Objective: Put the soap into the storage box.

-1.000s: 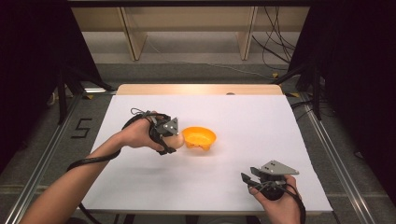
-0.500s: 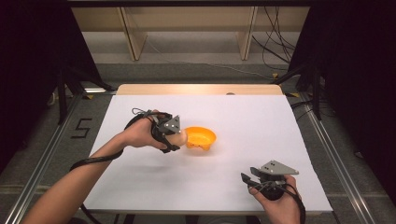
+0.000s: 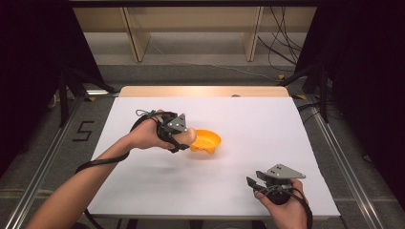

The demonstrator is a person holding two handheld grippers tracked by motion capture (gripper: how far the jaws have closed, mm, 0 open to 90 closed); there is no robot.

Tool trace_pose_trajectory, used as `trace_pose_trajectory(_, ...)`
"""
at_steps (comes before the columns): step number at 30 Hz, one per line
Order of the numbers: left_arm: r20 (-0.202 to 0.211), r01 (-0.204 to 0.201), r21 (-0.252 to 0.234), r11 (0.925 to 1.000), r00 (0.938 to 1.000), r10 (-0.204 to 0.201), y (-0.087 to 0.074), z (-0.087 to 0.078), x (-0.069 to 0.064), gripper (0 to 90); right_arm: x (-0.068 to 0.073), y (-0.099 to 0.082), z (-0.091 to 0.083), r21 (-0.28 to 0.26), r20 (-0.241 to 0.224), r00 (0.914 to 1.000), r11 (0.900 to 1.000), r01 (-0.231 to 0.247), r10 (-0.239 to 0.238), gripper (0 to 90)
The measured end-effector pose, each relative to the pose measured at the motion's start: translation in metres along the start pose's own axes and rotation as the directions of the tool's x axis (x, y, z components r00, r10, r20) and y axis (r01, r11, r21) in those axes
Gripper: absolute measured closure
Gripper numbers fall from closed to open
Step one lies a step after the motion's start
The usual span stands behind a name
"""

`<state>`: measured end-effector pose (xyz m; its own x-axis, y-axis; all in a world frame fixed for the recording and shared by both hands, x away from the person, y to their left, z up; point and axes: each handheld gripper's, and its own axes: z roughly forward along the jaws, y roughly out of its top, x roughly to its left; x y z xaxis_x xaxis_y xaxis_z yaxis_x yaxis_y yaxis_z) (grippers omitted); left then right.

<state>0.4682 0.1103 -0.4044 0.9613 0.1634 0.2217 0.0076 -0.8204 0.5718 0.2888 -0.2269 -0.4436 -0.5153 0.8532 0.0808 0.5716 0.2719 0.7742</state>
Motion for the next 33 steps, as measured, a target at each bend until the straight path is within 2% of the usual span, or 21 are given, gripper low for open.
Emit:
trace_pose_trajectory(1,-0.003,0.004,-0.001,1.0000,1.0000,-0.004,0.000,0.001,0.000,32.4,0.000,0.000,0.000,0.000,-0.003,1.0000,1.0000,-0.001,0.001,56.9)
trace_pose_trajectory(2,0.001,0.027,-0.017,0.9995,0.9996,-0.027,0.000,0.002,0.000,32.4,0.000,0.000,0.000,0.002,0.005,1.0000,1.0000,0.006,-0.006,56.9)
trace_pose_trajectory(3,0.007,0.017,-0.001,0.9999,0.9998,-0.017,0.000,0.001,0.001,32.4,0.000,0.000,0.000,0.002,0.004,1.0000,1.0000,0.003,-0.003,56.9)
trace_pose_trajectory(4,-0.002,0.036,-0.024,0.9990,0.9993,-0.036,0.000,0.004,0.000,32.4,0.000,0.000,0.000,0.005,0.009,1.0000,1.0000,0.003,-0.003,56.9)
trace_pose_trajectory(6,0.003,0.037,-0.022,0.9991,0.9993,-0.037,0.000,0.004,0.001,32.4,-0.001,0.000,0.000,0.000,0.014,0.9998,0.9999,0.012,-0.012,56.9)
trace_pose_trajectory(7,-0.001,0.012,-0.010,0.9999,0.9999,-0.012,0.001,0.004,0.004,32.4,0.000,0.000,0.000,0.003,0.005,1.0000,1.0000,0.004,-0.004,56.9)
trace_pose_trajectory(8,0.002,0.043,-0.034,0.9985,0.9991,-0.043,0.001,0.006,0.003,32.4,-0.001,0.000,0.000,-0.005,0.015,0.9998,0.9999,0.015,-0.015,56.9)
trace_pose_trajectory(14,0.002,0.050,-0.046,0.9977,0.9987,-0.050,0.005,0.008,0.006,32.4,-0.001,0.000,0.000,-0.003,0.019,0.9997,0.9999,0.016,-0.016,56.9)
trace_pose_trajectory(15,0.003,0.040,-0.046,0.9981,0.9992,-0.040,0.006,0.009,0.006,32.4,0.001,0.000,0.000,0.002,0.013,0.9999,1.0000,-0.008,0.008,56.9)
trace_pose_trajectory(16,0.003,0.039,-0.043,0.9983,0.9992,-0.039,0.006,0.009,0.007,32.4,0.001,0.000,0.000,0.002,0.013,0.9999,1.0000,-0.008,0.008,56.9)
trace_pose_trajectory(18,0.004,0.038,-0.048,0.9981,0.9993,-0.037,0.007,0.012,0.007,32.4,-0.001,0.000,0.000,-0.005,0.020,0.9995,0.9997,0.024,-0.024,56.9)
trace_pose_trajectory(20,0.004,0.036,-0.049,0.9982,0.9993,-0.036,0.007,0.013,0.008,32.4,-0.001,0.000,0.000,-0.003,0.024,0.9995,0.9997,0.022,-0.022,56.9)
trace_pose_trajectory(21,0.004,0.038,-0.050,0.9980,0.9993,-0.038,0.008,0.013,0.009,32.4,0.002,-0.001,0.000,0.011,0.007,0.9997,0.9997,-0.022,0.022,56.9)
trace_pose_trajectory(22,0.004,0.038,-0.050,0.9980,0.9993,-0.038,0.008,0.013,0.009,32.4,0.002,-0.001,0.000,0.011,0.007,0.9997,0.9997,-0.022,0.022,56.9)
trace_pose_trajectory(23,0.006,0.054,-0.061,0.9967,0.9985,-0.053,0.008,0.014,0.009,32.4,0.000,-0.001,0.001,0.002,-0.001,1.0000,1.0000,0.000,0.000,56.9)
trace_pose_trajectory(24,0.006,0.054,-0.061,0.9967,0.9985,-0.053,0.008,0.014,0.009,32.4,-0.001,0.000,0.000,-0.002,0.016,0.9997,0.9999,0.017,-0.017,56.9)
trace_pose_trajectory(27,0.018,0.033,-0.049,0.9982,0.9993,-0.032,0.010,0.014,0.011,32.4,-0.001,0.000,0.000,-0.005,0.020,0.9995,0.9997,0.024,-0.024,56.8)
trace_pose_trajectory(29,0.007,0.047,-0.067,0.9966,0.9989,-0.047,0.011,0.015,0.010,32.4,-0.002,-0.001,0.001,-0.007,0.020,0.9993,0.9994,0.033,-0.033,56.8)
trace_pose_trajectory(32,0.005,0.033,-0.058,0.9978,0.9995,-0.033,0.012,0.016,0.011,32.4,-0.002,-0.001,0.001,-0.006,0.020,0.9993,0.9995,0.032,-0.032,56.8)
trace_pose_trajectory(33,0.007,0.044,-0.067,0.9967,0.9990,-0.044,0.013,0.017,0.010,32.4,-0.002,-0.001,0.001,-0.006,0.020,0.9993,0.9995,0.032,-0.032,56.8)
